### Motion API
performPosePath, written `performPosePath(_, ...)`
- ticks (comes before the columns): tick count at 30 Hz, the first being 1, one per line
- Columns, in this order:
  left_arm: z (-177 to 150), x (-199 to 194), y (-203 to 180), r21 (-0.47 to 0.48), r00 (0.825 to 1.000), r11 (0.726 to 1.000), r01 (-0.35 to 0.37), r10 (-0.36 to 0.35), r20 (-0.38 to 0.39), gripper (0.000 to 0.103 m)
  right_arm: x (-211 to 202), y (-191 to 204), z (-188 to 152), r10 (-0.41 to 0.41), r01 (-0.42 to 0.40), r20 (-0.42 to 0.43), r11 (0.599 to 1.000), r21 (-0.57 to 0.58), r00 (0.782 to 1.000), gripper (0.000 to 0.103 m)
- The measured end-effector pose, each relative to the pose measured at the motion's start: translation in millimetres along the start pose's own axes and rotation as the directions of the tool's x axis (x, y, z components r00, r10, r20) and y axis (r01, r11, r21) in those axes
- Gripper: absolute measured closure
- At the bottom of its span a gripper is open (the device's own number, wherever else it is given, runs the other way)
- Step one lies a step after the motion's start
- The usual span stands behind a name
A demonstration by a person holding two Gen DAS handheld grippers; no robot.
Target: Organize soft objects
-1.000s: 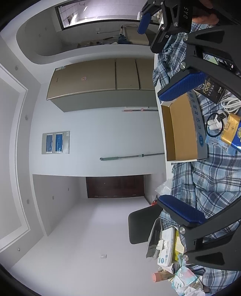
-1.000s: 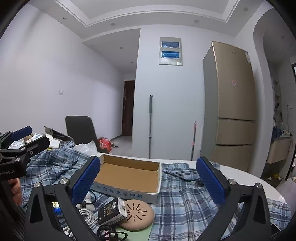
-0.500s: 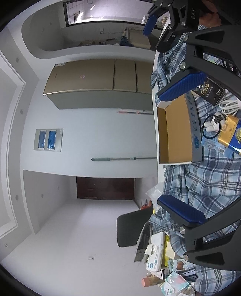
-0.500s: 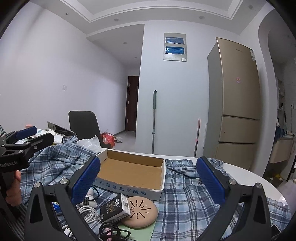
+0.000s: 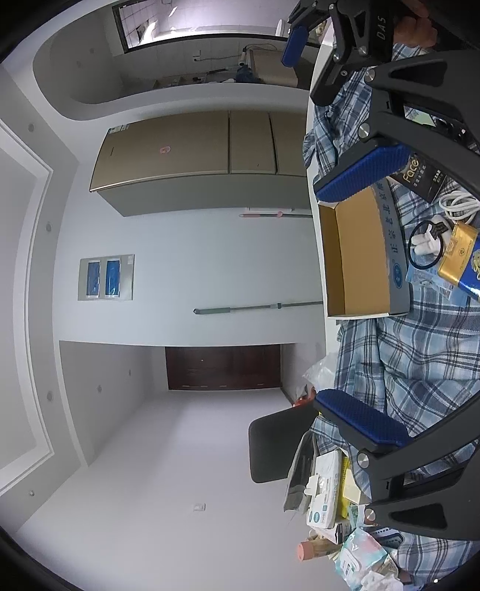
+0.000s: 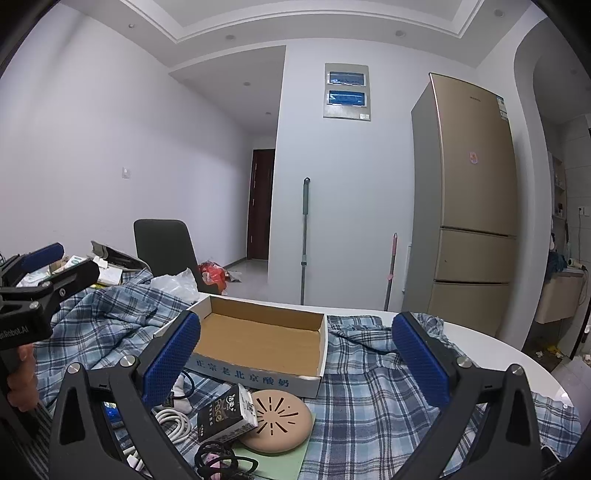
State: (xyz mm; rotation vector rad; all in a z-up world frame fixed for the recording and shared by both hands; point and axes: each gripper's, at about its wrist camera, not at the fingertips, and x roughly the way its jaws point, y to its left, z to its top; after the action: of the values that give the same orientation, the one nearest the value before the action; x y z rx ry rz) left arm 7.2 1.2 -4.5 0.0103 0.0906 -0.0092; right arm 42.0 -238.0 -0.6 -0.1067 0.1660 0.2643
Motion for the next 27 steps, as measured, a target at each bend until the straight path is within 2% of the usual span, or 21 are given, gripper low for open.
performPosePath(27, 1.3, -1.2, 2.0, 0.008, 1.0, 1.0, -0.011, 0.011, 0.0, 0.0, 3.1, -1.2, -0.8, -0.002, 0.002, -0.03, 1.0, 0.005, 1.0, 0.0)
